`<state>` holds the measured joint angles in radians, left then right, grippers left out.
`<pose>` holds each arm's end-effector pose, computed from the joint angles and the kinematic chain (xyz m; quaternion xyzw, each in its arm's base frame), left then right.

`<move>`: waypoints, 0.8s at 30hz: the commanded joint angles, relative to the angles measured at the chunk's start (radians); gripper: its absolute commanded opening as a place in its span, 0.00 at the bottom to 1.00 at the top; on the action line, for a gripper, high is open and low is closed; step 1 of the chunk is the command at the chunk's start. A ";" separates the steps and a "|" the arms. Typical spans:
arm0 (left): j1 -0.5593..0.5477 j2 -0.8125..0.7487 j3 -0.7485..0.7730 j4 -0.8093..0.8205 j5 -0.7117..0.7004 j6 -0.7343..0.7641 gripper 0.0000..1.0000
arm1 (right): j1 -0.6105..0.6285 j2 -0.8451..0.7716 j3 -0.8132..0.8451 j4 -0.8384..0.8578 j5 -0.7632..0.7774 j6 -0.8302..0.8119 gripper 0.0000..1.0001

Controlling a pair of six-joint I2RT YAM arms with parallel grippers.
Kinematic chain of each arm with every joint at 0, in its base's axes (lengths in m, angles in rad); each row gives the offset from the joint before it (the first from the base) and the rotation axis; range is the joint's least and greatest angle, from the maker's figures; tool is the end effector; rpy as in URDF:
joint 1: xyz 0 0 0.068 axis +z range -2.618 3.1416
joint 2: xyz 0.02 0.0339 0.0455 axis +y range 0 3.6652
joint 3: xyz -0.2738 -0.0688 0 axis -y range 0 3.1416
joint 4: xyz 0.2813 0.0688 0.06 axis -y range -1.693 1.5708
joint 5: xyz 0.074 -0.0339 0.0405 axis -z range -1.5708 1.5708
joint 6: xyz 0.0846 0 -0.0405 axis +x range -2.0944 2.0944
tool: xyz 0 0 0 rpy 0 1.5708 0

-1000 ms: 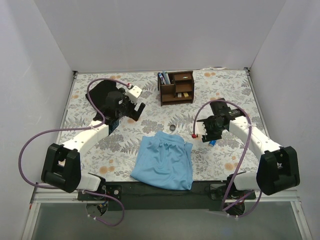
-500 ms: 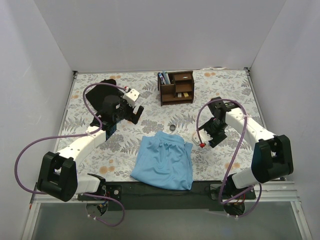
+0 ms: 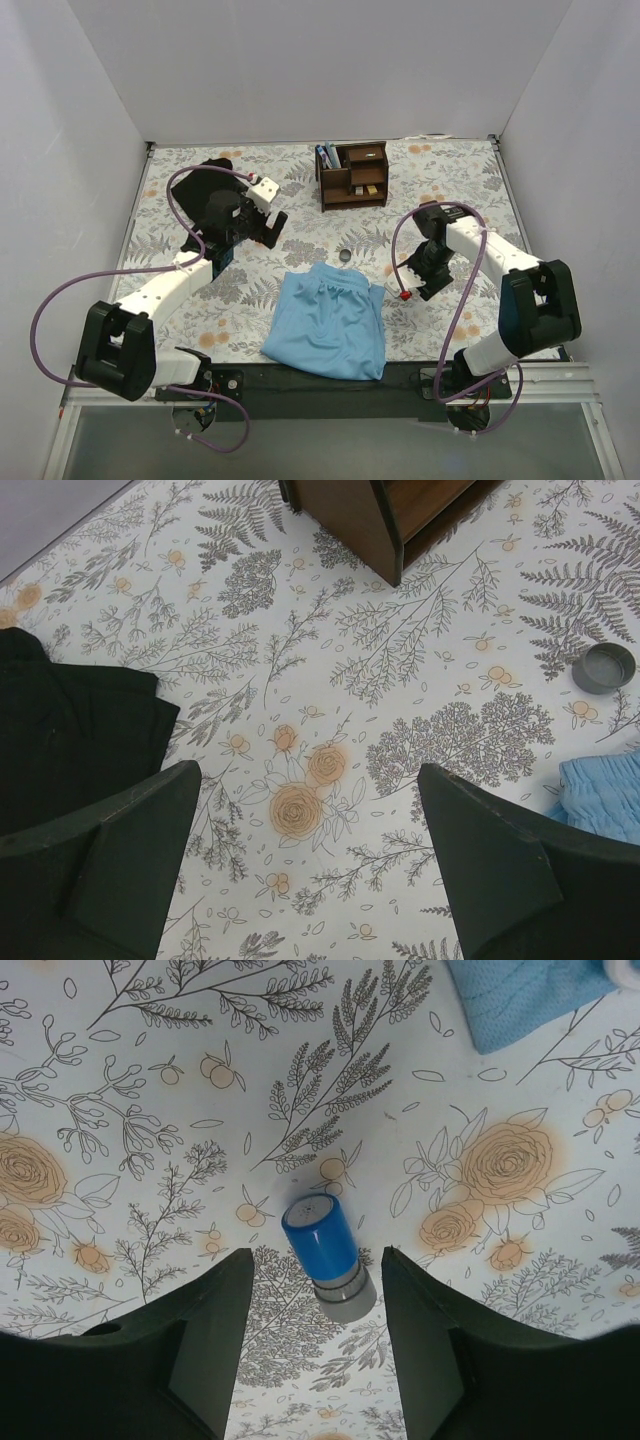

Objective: Sort the stationery into containers
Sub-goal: Pick up the stationery from the center of the board.

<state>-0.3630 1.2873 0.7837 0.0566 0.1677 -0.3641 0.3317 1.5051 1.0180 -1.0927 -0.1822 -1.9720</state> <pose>0.3322 -0.1413 0.2251 0.0442 0.8433 -0.2550 0.4710 0.2572 0.1048 0.1509 -0.9096 0.4055 0.0653 0.0635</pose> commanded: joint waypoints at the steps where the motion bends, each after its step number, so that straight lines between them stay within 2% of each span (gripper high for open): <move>1: 0.001 0.010 0.028 0.000 -0.017 0.001 0.92 | -0.013 0.020 -0.019 0.001 0.009 -0.128 0.62; 24: 0.001 0.072 0.069 -0.004 -0.028 0.007 0.92 | -0.017 0.041 -0.105 0.140 0.007 -0.139 0.55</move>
<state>-0.3630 1.3544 0.8082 0.0544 0.1520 -0.3634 0.3161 1.5345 0.9279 -0.9688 -0.1818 -1.9778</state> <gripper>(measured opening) 0.918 0.554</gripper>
